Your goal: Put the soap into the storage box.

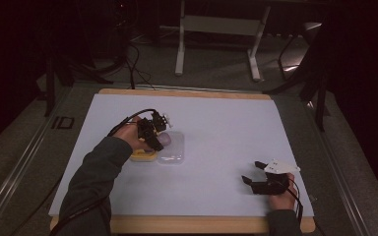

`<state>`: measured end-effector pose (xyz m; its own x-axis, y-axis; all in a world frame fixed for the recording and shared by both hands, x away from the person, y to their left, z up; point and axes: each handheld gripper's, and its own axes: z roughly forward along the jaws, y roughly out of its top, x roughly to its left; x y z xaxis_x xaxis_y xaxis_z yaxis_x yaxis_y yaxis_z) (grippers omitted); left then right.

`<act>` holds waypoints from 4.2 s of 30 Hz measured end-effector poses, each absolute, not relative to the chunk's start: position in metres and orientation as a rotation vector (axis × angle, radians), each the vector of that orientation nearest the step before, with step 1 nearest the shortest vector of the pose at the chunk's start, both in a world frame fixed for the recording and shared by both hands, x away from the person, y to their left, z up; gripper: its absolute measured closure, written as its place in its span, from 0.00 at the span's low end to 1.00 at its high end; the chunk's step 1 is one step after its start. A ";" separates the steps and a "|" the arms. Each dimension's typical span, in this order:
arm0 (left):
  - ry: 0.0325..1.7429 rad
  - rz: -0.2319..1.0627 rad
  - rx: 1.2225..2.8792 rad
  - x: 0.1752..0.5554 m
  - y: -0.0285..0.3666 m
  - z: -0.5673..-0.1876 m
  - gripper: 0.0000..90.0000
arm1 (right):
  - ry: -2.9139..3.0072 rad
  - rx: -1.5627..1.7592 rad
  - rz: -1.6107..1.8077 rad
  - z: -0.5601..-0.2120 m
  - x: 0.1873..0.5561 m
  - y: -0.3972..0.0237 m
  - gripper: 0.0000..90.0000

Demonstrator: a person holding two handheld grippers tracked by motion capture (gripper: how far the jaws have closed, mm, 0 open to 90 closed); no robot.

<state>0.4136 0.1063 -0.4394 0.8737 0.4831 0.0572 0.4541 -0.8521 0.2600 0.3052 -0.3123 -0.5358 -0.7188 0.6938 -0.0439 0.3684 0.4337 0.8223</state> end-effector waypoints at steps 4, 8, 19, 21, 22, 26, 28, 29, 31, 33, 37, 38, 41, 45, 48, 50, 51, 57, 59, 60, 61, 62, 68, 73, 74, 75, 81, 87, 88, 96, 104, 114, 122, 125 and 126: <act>0.720 0.180 2.802 0.415 0.109 -0.439 0.55 | 2.316 0.904 1.188 -0.536 0.305 -0.312 0.23; 0.738 0.184 2.790 0.416 0.112 -0.439 0.55 | 2.316 0.904 1.189 -0.536 0.305 -0.312 0.23; 0.801 0.188 2.769 0.421 0.122 -0.440 0.55 | 2.317 0.901 1.186 -0.536 0.305 -0.312 0.23; 0.809 0.189 2.763 0.421 0.124 -0.441 0.55 | 2.317 0.900 1.185 -0.536 0.305 -0.312 0.23; 0.815 0.188 2.760 0.422 0.125 -0.442 0.55 | 2.316 0.900 1.186 -0.536 0.305 -0.312 0.23; 0.858 0.185 2.751 0.425 0.131 -0.447 0.55 | 2.316 0.900 1.185 -0.536 0.305 -0.312 0.23; 0.879 0.179 2.749 0.426 0.133 -0.449 0.55 | 2.316 0.900 1.185 -0.536 0.305 -0.312 0.23; 0.886 0.177 2.748 0.426 0.134 -0.449 0.55 | 2.316 0.900 1.185 -0.536 0.305 -0.312 0.23; 0.897 0.178 2.745 0.427 0.135 -0.450 0.55 | 2.316 0.900 1.185 -0.536 0.305 -0.312 0.23; 0.914 0.177 2.742 0.428 0.137 -0.451 0.55 | 2.316 0.900 1.185 -0.536 0.305 -0.312 0.23; 0.945 0.179 2.732 0.430 0.139 -0.452 0.55 | 2.316 0.900 1.185 -0.536 0.305 -0.312 0.23; 0.946 0.182 2.734 0.430 0.140 -0.452 0.55 | 2.316 0.901 1.184 -0.536 0.305 -0.312 0.23; 0.973 0.182 2.719 0.431 0.141 -0.454 0.55 | 2.316 0.900 1.184 -0.536 0.305 -0.312 0.23; 1.001 0.182 2.715 0.433 0.143 -0.455 0.55 | 2.316 0.900 1.184 -0.536 0.305 -0.312 0.23; 1.030 0.180 2.704 0.435 0.144 -0.457 0.55 | 2.315 0.900 1.184 -0.536 0.305 -0.312 0.23; 1.048 0.176 2.698 0.436 0.145 -0.459 0.55 | 2.315 0.900 1.183 -0.536 0.305 -0.312 0.23; 1.053 0.173 2.696 0.436 0.146 -0.460 0.55 | 2.317 0.900 1.181 -0.536 0.305 -0.312 0.23; 1.094 0.164 2.693 0.438 0.148 -0.464 0.55 | 2.317 0.899 1.180 -0.536 0.305 -0.312 0.23; 1.110 0.158 2.684 0.439 0.148 -0.465 0.55 | 2.317 0.899 1.180 -0.536 0.305 -0.312 0.23; 1.116 0.156 2.683 0.439 0.148 -0.465 0.55 | 2.317 0.899 1.180 -0.536 0.305 -0.312 0.23; 1.120 0.153 2.680 0.440 0.149 -0.466 0.55 | 2.317 0.898 1.180 -0.536 0.305 -0.312 0.23; 1.123 0.150 2.677 0.440 0.149 -0.466 0.55 | 2.317 0.898 1.180 -0.536 0.305 -0.312 0.23; 1.164 0.124 2.660 0.441 0.150 -0.469 0.55 | 2.318 0.899 1.180 -0.536 0.305 -0.311 0.23; 1.179 0.109 2.643 0.442 0.152 -0.471 0.55 | 2.318 0.899 1.179 -0.536 0.305 -0.311 0.23; 1.181 0.107 2.639 0.442 0.152 -0.471 0.55 | 2.318 0.899 1.179 -0.536 0.305 -0.311 0.23; 1.187 0.103 2.636 0.442 0.152 -0.471 0.55 | 2.318 0.899 1.179 -0.536 0.305 -0.311 0.23; 1.191 0.094 2.632 0.443 0.151 -0.473 0.55 | 2.319 0.895 1.178 -0.536 0.305 -0.311 0.23; 1.205 0.076 2.615 0.443 0.152 -0.474 0.55 | 2.319 0.894 1.178 -0.536 0.305 -0.311 0.23; 1.206 0.074 2.615 0.443 0.152 -0.474 0.55 | 2.319 0.894 1.177 -0.536 0.305 -0.311 0.23; 1.221 0.064 2.601 0.443 0.153 -0.474 0.55 | 2.319 0.894 1.178 -0.536 0.305 -0.311 0.23; 1.221 0.048 2.588 0.442 0.154 -0.476 0.55 | 2.319 0.892 1.175 -0.536 0.305 -0.311 0.23; 1.261 0.029 2.578 0.443 0.160 -0.476 0.45 | 2.321 0.892 1.174 -0.536 0.305 -0.311 0.23; 1.245 0.053 2.560 0.440 0.160 -0.473 0.40 | 2.322 0.892 1.170 -0.536 0.305 -0.311 0.23; 1.220 0.096 2.575 0.439 0.158 -0.470 0.40 | 2.322 0.891 1.170 -0.536 0.305 -0.311 0.23; 1.210 0.107 2.583 0.438 0.157 -0.469 0.39 | 2.322 0.891 1.171 -0.536 0.305 -0.311 0.23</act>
